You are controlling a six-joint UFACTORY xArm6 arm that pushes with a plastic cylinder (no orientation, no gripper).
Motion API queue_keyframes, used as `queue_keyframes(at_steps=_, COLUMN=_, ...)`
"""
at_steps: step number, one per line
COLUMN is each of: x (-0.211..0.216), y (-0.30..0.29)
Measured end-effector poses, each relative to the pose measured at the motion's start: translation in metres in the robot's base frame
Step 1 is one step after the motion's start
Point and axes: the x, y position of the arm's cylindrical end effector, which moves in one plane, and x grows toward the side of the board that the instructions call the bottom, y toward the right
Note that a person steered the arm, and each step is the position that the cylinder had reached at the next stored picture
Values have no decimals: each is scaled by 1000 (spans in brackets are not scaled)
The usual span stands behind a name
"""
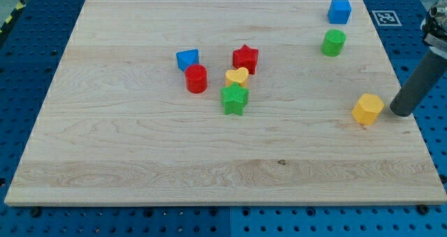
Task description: Push the yellow hexagon below the green star
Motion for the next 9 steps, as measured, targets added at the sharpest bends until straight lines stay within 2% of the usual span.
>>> queue_keyframes(at_steps=6, x=9, y=-131)
queue_keyframes(at_steps=8, x=26, y=-123)
queue_keyframes(at_steps=9, x=42, y=-101)
